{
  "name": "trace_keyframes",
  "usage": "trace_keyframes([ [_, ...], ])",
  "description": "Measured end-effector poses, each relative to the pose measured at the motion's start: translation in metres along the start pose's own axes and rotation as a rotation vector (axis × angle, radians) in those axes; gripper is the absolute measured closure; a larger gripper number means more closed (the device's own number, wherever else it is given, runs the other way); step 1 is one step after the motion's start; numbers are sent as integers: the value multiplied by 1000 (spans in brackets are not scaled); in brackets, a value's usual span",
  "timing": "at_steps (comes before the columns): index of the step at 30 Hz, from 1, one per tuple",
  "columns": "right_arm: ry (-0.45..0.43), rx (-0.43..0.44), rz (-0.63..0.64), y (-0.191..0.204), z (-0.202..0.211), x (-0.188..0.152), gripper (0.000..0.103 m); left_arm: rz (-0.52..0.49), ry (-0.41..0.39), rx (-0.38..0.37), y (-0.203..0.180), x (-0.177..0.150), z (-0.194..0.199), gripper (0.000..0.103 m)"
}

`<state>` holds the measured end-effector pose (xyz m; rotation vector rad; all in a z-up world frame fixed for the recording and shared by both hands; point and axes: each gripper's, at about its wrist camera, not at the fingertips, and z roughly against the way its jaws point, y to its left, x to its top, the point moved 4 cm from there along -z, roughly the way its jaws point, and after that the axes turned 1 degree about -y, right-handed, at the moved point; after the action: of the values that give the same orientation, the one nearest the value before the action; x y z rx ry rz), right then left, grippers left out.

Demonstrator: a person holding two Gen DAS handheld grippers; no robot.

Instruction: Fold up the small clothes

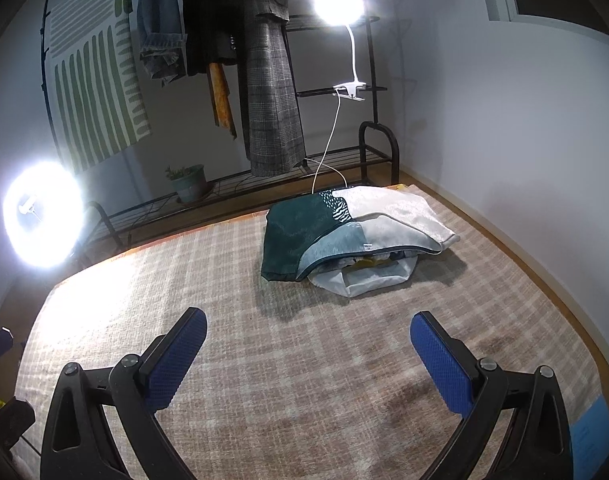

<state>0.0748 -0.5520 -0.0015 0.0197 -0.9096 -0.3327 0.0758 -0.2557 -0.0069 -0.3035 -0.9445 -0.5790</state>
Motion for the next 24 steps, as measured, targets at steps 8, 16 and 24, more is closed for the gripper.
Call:
trace_keyframes([
  [8, 3, 1, -3, 1, -1, -1, 0, -2, -3, 0, 0, 1, 0, 0],
  [16, 2, 6, 3, 3, -1, -2, 0, -3, -5, -1, -1, 1, 0, 0],
  [24, 4, 9, 3, 5, 0, -3, 0, -4, -9, -2, -4, 2, 1, 0],
])
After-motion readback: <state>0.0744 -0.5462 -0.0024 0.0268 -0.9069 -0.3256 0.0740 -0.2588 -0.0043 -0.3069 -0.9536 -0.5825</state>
